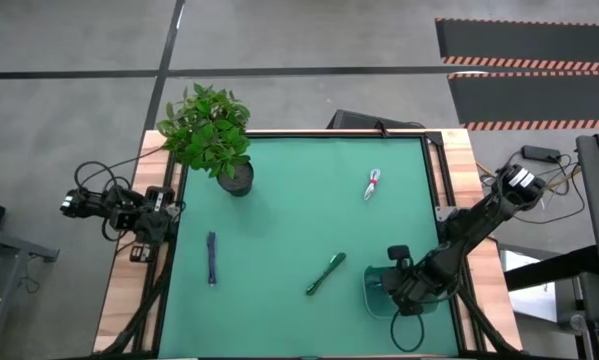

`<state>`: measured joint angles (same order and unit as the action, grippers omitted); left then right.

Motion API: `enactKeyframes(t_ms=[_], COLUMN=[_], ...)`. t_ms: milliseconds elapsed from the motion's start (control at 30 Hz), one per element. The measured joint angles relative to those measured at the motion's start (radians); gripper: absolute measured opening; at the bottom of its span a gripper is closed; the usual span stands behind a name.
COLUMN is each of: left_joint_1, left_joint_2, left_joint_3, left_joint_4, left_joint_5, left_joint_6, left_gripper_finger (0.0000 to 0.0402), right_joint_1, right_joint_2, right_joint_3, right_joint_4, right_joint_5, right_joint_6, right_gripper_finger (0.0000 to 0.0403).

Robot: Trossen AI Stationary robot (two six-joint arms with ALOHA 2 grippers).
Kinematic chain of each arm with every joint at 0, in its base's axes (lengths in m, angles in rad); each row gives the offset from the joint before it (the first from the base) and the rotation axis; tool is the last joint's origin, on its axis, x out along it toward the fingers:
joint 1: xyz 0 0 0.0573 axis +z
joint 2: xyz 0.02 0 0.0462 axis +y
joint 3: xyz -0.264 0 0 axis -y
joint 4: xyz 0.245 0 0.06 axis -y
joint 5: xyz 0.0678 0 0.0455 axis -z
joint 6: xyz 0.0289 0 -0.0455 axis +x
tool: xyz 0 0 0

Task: Pick and place USB-C Cables
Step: Put the black blue charger cable into the green bin

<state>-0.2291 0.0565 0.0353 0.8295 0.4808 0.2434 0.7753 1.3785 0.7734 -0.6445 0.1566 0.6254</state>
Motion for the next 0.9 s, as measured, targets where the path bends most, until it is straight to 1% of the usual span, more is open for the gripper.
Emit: enactKeyframes(t_ms=[433,500,900], left_joint_1=[0.0,0.0,0.0], left_joint_2=[0.0,0.0,0.0], left_joint_3=[0.0,0.0,0.0], left_joint_4=[0.0,0.0,0.0], left_joint_5=[-0.016,-0.016,-0.016], left_joint_6=[0.0,0.0,0.0], left_gripper_finger=[0.0,0.0,0.0], right_joint_1=[0.0,0.0,0.0], right_joint_2=[0.017,0.017,0.017], right_joint_3=[0.0,0.0,0.0], right_joint_4=[0.0,0.0,-0.001], right_joint_5=[-0.008,-0.024,-0.027], right_joint_6=[0.003,0.003,0.003], right_gripper_finger=[0.002,0.0021,0.0072])
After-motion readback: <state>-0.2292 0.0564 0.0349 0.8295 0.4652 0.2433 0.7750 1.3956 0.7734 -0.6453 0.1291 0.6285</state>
